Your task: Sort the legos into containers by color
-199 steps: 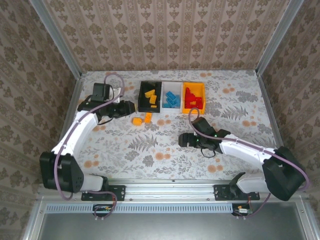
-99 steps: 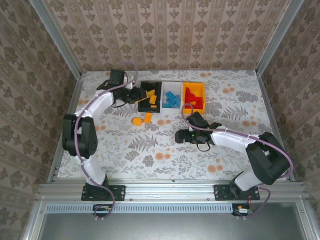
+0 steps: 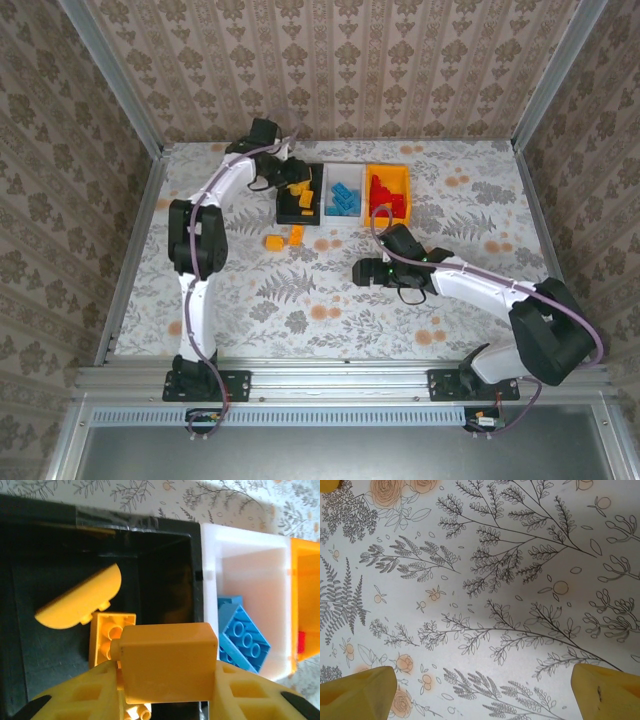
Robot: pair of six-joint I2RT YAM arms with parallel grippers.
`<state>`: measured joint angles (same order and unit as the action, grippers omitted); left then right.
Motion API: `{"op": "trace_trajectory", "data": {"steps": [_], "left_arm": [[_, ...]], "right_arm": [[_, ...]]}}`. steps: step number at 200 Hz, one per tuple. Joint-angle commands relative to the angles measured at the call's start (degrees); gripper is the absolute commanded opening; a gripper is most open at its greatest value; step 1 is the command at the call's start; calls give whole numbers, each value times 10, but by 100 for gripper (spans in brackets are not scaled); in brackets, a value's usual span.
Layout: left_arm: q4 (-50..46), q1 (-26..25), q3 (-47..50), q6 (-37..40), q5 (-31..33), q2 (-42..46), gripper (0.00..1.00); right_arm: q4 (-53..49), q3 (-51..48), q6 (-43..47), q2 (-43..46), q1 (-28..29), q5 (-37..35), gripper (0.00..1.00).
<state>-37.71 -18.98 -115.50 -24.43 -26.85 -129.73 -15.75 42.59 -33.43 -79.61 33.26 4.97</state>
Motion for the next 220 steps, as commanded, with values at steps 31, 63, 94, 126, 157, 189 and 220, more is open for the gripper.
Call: {"op": "trace_trajectory", "data": {"steps": [31, 63, 94, 126, 157, 189, 220], "left_arm": [[-101, -13, -124, 49, 55, -70, 38], [-119, -18, -160, 60, 76, -95, 38], [-138, -24, -185, 77, 103, -116, 38], [-154, -33, -200, 100, 138, -126, 39], [-164, -44, -205, 125, 178, -129, 39], [-164, -45, -205, 129, 185, -130, 39], [-166, -45, -205, 129, 183, -131, 40]], "right_arm": [[-27, -16, -24, 41, -2, 5, 92], [-32, -23, -29, 53, -2, 3, 92], [-32, -27, -35, 57, -2, 5, 92], [-27, -31, -41, 59, -2, 8, 92], [-24, -34, -44, 59, -2, 9, 92], [-21, -38, -49, 61, -3, 11, 93], [-20, -41, -52, 63, -1, 11, 94]]}}
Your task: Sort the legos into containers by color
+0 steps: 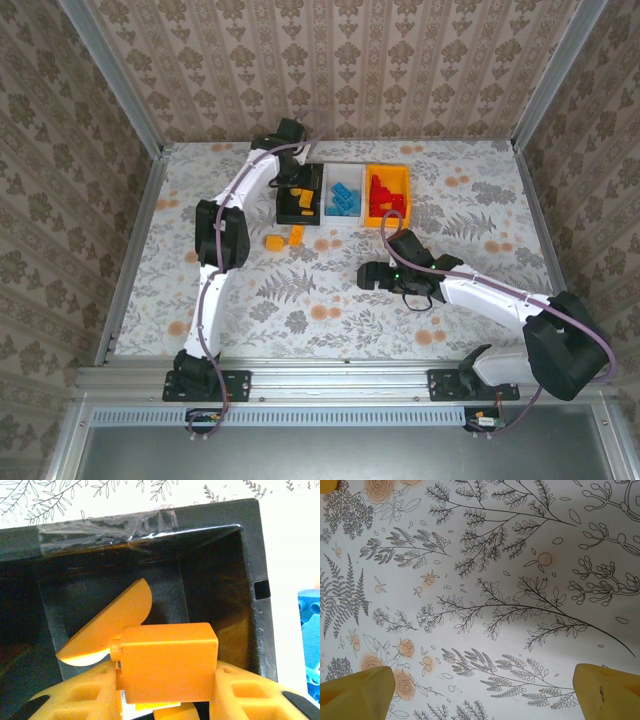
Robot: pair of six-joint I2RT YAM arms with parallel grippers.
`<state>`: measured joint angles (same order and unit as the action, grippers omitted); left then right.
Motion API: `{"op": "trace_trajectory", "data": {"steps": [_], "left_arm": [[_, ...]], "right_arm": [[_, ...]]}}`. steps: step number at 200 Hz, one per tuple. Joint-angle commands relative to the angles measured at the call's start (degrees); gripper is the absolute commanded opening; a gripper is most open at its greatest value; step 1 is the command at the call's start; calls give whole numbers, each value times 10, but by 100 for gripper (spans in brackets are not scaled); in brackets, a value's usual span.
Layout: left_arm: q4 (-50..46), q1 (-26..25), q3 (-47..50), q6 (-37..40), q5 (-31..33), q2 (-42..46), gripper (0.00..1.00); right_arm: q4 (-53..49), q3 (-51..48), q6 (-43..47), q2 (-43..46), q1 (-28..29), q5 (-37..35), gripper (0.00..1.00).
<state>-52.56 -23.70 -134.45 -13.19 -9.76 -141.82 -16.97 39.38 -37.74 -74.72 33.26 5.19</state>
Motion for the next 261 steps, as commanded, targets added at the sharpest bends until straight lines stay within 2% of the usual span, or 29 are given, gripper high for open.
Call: {"op": "trace_trajectory", "data": {"steps": [1, 104, 147, 175, 226, 256, 261], "left_arm": [[-18, 2, -15, 17, 12, -10, 40], [-30, 2, -12, 15, 10, 9, 62], [-14, -3, 41, 14, 1, 78, 65], [21, -5, 139, 10, -7, 172, 65], [93, -4, 419, 1, -3, 367, 66], [113, -20, 551, 3, 22, 437, 66], [116, -39, 568, 2, 26, 444, 66]], "right_arm": [[-8, -9, -9, 15, -1, 9, 94], [-9, -14, -19, 30, -1, 6, 97], [-10, -8, -23, 33, 6, 3, 98], [-24, 18, -20, 21, 18, -3, 97], [-34, 64, -28, -9, 50, -14, 96], [-25, 70, -36, -18, 61, -17, 95], [-22, 69, -38, -19, 63, -16, 95]]}}
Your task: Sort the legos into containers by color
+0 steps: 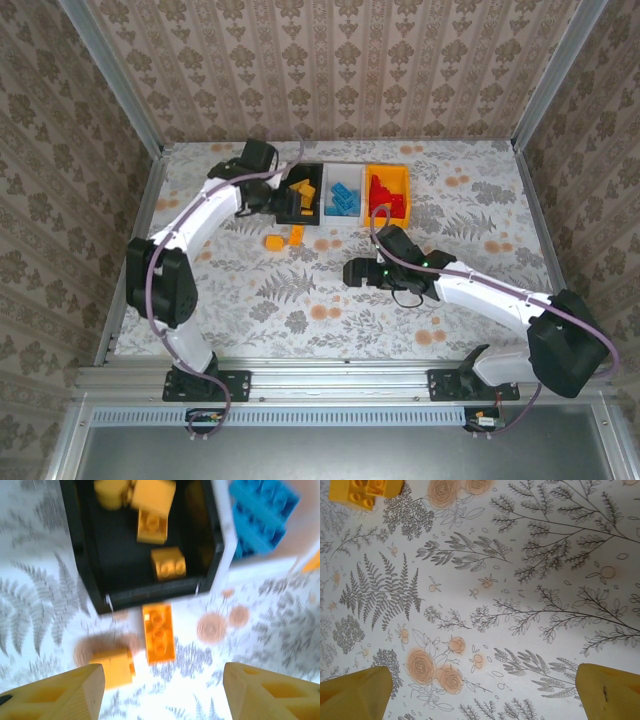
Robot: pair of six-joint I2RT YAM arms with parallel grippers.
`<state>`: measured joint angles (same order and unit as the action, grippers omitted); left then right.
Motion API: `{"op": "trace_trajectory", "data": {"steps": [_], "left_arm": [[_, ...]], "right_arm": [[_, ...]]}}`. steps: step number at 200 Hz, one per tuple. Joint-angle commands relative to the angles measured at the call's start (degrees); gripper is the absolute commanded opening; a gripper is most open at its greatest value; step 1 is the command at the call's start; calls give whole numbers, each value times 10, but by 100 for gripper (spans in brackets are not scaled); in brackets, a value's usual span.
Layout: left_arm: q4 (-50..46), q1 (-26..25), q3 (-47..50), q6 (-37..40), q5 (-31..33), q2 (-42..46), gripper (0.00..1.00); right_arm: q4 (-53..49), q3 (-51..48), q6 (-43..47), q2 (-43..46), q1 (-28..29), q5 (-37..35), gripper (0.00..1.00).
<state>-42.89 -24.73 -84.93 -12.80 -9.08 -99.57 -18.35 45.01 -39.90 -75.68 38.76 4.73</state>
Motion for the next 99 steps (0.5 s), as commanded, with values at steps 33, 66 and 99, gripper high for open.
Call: {"op": "trace_trajectory", "data": {"steps": [33, 66, 99], "left_arm": [[63, -54, 153, -22, 28, 40, 68], [85, -68, 157, -26, 38, 8, 68], [85, -71, 122, -18, 44, -37, 68]], "right_arm": [[10, 6, -22, -17, 16, -3, 95], [9, -4, -24, -12, 20, -6, 95], [3, -17, -19, 2, 20, -15, 95]]}}
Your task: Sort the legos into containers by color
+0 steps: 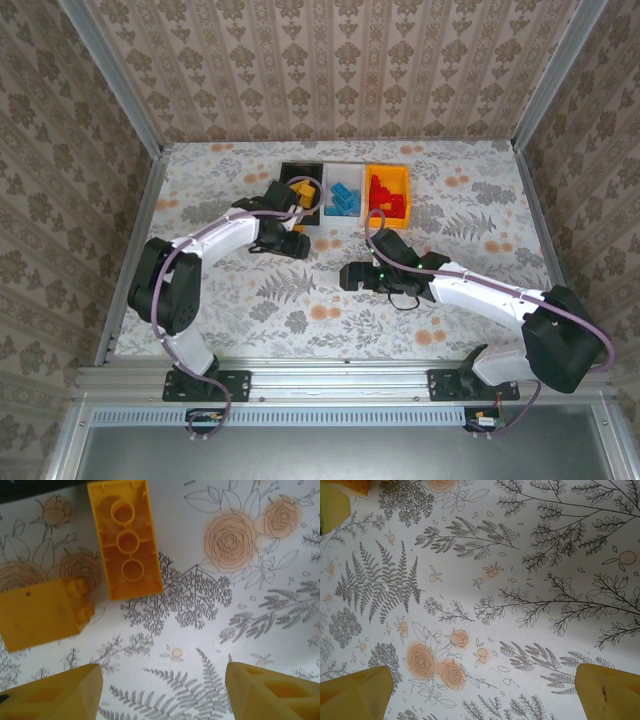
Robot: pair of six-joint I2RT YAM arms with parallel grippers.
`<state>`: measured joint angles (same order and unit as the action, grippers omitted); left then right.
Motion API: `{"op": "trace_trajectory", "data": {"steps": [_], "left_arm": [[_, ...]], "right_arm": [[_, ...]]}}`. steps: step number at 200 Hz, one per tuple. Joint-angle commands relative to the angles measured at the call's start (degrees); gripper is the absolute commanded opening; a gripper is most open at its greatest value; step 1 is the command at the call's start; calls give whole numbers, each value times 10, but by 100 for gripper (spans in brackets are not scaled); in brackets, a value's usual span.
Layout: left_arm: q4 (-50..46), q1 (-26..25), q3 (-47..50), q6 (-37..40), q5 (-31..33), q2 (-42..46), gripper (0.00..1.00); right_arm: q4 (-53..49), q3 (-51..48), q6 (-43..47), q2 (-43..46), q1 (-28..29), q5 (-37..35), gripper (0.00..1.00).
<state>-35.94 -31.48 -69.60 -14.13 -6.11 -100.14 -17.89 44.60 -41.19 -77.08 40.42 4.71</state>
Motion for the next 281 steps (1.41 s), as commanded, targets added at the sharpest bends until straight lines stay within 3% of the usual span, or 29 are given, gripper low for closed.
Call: {"op": "trace_trajectory", "data": {"steps": [1, 85, 168, 281], "left_arm": [[15, -3, -32, -5, 14, -32, 68], [-20, 11, -141, 20, 28, -130, 67], [-28, 18, -154, 30, 40, -166, 63], [-31, 18, -157, 28, 33, -175, 41]], "right_arm": [[-2, -13, -6, 16, 4, -15, 95], [-5, -15, 3, 10, 4, -17, 95], [-2, -7, 7, -6, 3, -13, 95], [-5, -9, -1, 1, 4, -13, 96]]}}
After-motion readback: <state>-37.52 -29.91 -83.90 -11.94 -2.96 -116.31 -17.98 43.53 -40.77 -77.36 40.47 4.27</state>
